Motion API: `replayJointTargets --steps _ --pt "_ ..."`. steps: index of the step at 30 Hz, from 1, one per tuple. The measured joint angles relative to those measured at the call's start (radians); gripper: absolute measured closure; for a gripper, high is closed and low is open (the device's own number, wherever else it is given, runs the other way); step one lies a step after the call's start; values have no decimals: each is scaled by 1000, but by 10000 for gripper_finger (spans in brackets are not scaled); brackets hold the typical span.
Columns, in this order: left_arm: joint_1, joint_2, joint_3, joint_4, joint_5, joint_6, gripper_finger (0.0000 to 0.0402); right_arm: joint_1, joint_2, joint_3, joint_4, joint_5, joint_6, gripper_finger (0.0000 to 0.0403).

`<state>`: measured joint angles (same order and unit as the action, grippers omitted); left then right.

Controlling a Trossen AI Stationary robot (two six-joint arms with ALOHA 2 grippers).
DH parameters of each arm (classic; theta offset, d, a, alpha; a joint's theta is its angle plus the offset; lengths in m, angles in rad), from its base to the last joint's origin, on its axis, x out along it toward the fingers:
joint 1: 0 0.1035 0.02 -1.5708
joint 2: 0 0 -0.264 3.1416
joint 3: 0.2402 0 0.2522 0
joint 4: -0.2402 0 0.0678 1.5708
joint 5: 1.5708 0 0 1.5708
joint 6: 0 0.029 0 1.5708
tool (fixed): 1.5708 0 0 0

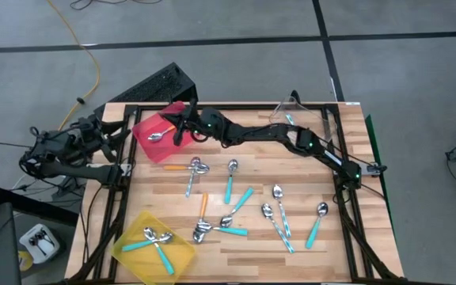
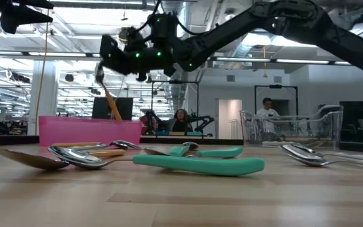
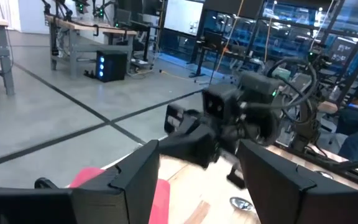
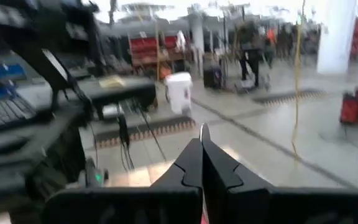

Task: Sort silverware by color (type)
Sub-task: Put the orange spoon into the red bin, then put the patterned blue spoon into the transparent bin

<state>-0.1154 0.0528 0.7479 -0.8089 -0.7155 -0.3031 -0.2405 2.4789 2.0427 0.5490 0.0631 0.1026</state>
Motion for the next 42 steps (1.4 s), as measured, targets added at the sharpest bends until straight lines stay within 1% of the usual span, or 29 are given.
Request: replayJointTargets --steps 5,9,15,17,19,21,23,26,28,30,33,36,38,40,42 --pt "0 0 0 -7 -4 0 196 0 5 -2 -70 40 46 377" --pt "0 0 0 -9 -4 -6 196 -10 3 -2 -105 43 109 353" --pt "0 0 0 -11 -5 -7 196 -12 2 -2 -136 38 111 314" --pt "0 0 0 -17 -5 -8 196 -11 2 -2 -142 2 104 299" --pt "0 0 0 -24 -5 -24 196 -11 -11 -3 -156 -60 105 286" --pt "0 0 0 -41 -5 -49 196 -11 -45 -4 -187 -123 105 276" --pt "0 0 0 -77 -4 -65 196 -8 -110 -4 -254 -174 90 269" --pt "0 0 0 -126 -6 -105 196 5 -231 0 -433 -223 10 266" --pt "0 0 0 -152 -5 -127 196 26 -313 0 -603 -222 -92 265" --pt "0 0 0 -163 -5 -143 196 54 -386 0 -783 -197 -193 265" --pt "0 0 0 -168 -4 -150 196 107 -496 -2 -1062 -84 -308 265" --pt "0 0 0 -169 3 -150 196 169 -595 -1 -1315 85 -338 266" --pt "0 0 0 -169 9 -150 196 206 -635 0 -1473 168 -332 269" --pt "0 0 -2 -165 16 -151 196 242 -660 -2 -1622 203 -279 272" --pt "0 0 -15 -142 25 -152 196 273 -671 -3 -1739 205 -204 276"
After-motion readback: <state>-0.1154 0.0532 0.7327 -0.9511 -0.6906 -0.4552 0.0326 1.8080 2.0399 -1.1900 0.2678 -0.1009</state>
